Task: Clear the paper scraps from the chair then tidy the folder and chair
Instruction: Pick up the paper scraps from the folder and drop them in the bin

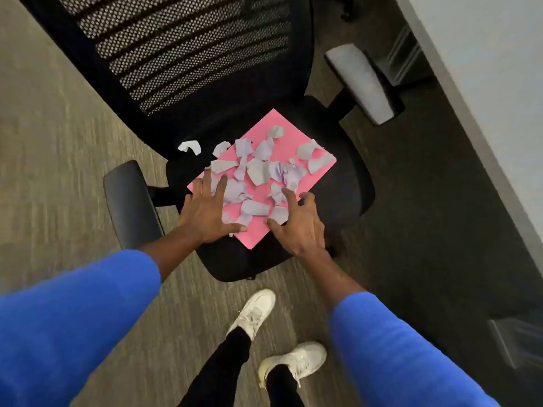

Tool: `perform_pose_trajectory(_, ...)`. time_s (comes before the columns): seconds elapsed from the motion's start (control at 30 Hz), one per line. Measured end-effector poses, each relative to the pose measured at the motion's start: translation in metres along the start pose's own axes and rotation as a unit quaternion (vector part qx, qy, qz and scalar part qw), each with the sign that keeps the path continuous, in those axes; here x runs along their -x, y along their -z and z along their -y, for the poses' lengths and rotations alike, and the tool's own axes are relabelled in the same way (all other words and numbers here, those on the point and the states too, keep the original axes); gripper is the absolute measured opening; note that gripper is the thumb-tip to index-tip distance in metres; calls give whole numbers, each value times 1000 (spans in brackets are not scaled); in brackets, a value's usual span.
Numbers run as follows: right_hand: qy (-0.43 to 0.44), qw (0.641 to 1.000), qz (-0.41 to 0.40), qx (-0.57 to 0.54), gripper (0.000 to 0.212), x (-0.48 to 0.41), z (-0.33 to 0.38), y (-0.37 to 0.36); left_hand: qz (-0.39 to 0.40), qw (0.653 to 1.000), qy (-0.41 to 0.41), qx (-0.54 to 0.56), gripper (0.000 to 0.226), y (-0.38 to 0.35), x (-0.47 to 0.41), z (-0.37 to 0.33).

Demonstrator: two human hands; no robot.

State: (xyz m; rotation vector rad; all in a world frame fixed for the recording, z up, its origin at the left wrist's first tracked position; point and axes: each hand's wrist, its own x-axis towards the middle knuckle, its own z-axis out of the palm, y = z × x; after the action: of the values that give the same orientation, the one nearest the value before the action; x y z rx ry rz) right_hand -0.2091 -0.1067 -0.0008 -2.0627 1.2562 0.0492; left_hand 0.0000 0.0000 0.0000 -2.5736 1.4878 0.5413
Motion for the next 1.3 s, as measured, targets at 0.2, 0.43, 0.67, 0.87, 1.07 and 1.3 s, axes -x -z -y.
perform_pose_trajectory(0.2, 3, 1000, -3, 30, 90, -30, 13, -31, 35, 998, 2, 47, 145, -22, -7, 10)
perform_pose_trajectory(0.43, 29, 994, -16, 104, 79, -55, 22, -60, 12, 997, -39, 63, 126, -37, -21, 15)
perform_pose_trajectory(0.67, 90, 990, -31, 108, 37, -60, 25, -72, -17, 993, -54, 106, 69, -43, -24, 2)
perform_pose_trajectory(0.87, 111, 991, -57, 47, 14, -66, 17, -78, -86, 979, -33, 184, 31, -55, -24, -8)
perform_pose_trajectory(1.07, 75, 993, -83, -28, 16, -70, 10, -75, -123, 965, -25, 230, 13, -55, -31, -13)
perform_pose_trajectory(1.3, 80, 987, -128, -53, 14, -53, 2, -50, -153, 952, -37, 263, 12, -40, -29, -27)
